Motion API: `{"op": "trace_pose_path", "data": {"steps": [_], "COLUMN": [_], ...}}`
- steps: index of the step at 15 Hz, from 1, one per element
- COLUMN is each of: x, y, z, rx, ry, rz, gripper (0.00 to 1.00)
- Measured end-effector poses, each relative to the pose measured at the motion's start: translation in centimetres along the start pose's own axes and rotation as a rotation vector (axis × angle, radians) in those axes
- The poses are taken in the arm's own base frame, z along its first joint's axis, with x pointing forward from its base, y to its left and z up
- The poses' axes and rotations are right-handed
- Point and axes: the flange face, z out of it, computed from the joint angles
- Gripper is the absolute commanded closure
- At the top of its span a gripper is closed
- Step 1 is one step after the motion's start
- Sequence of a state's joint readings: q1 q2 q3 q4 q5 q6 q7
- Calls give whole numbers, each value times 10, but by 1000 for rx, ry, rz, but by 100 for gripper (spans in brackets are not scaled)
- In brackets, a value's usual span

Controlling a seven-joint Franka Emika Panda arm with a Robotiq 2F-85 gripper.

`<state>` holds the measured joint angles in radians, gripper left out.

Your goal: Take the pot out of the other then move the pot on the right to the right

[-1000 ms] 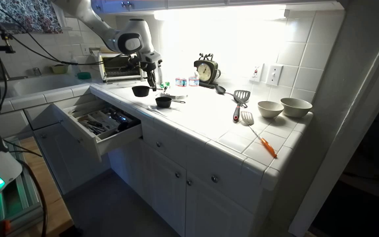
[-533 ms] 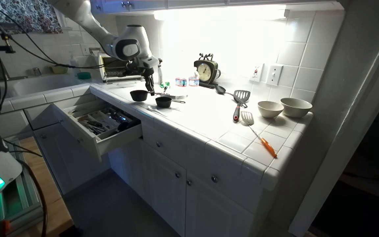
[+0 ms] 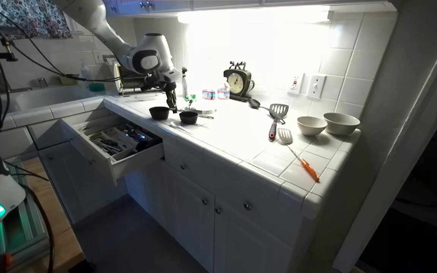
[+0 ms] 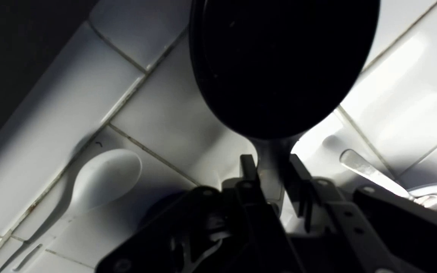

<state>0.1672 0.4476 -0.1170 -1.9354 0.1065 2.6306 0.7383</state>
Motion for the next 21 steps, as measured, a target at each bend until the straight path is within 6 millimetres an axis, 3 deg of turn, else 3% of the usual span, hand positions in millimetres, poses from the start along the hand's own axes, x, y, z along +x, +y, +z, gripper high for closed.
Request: {"op": "trace_pose_path", "data": {"steps": [2, 7, 9, 15, 21], "x": [-2, -1, 1, 26, 67], "y": [-1, -2, -2, 7, 46], "z": [2, 1, -2, -35, -55], "rx": [-1, 1, 9, 34, -34], "ry": [-1, 1, 9, 61, 156], "rz": [0, 13, 18, 50, 34], "gripper": [45, 9, 0, 0, 0]}}
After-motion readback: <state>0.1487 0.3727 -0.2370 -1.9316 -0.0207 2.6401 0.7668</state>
